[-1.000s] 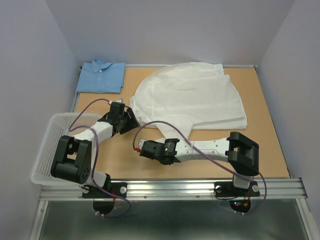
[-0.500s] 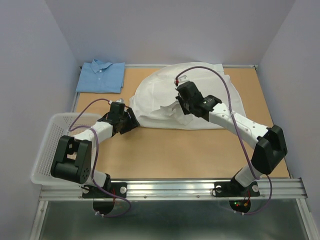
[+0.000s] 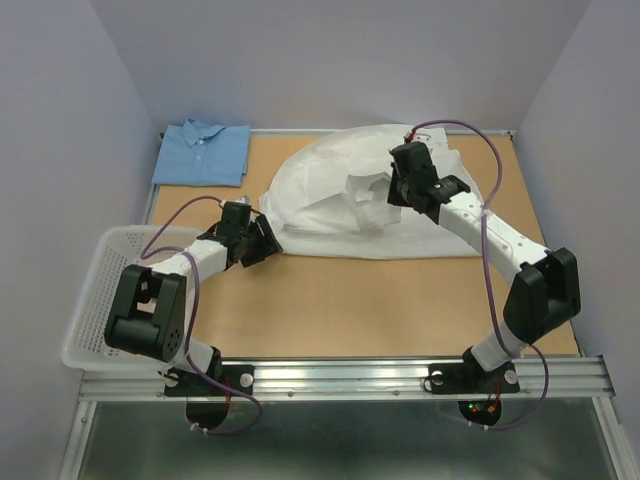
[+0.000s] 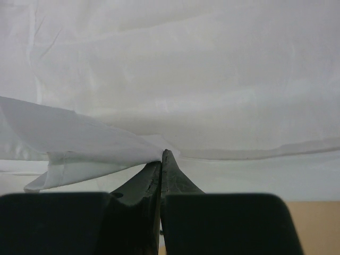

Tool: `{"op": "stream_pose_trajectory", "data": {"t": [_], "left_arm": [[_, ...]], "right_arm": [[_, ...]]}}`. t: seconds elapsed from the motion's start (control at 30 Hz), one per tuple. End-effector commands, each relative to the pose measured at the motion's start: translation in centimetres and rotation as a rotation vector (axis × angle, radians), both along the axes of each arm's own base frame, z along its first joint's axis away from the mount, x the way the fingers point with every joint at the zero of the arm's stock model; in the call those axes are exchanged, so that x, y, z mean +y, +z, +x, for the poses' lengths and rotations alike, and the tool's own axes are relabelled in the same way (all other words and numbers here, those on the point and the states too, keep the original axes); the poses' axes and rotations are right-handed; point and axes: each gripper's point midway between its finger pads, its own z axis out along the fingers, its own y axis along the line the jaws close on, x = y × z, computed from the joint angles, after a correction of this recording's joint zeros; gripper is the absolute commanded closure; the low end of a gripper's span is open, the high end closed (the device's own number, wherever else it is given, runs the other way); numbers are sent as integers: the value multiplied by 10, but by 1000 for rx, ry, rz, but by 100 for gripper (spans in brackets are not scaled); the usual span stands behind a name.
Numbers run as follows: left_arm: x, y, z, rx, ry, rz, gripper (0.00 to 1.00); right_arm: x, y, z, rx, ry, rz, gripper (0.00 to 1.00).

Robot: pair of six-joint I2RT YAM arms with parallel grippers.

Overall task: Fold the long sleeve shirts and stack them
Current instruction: Fold the shirt

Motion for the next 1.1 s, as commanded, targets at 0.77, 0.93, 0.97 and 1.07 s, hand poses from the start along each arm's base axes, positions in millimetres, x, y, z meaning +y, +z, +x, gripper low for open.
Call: {"op": "stream_pose_trajectory", "data": {"t": [0.77, 0.93, 0.97, 1.07], "left_arm": [[-11, -26, 13, 63, 15, -47, 71], [-9, -27, 1, 83, 11, -48, 73], [-8, -29, -4, 92, 14, -46, 73], [-4, -27, -15, 95, 22, -46, 77]], "right_arm": [[-70, 49, 72, -186, -207, -145, 29], [-62, 47, 57, -174, -170, -75, 25], [-62, 51, 51, -180, -173, -56, 25], [-69, 30, 30, -137, -201, -33, 25]]}}
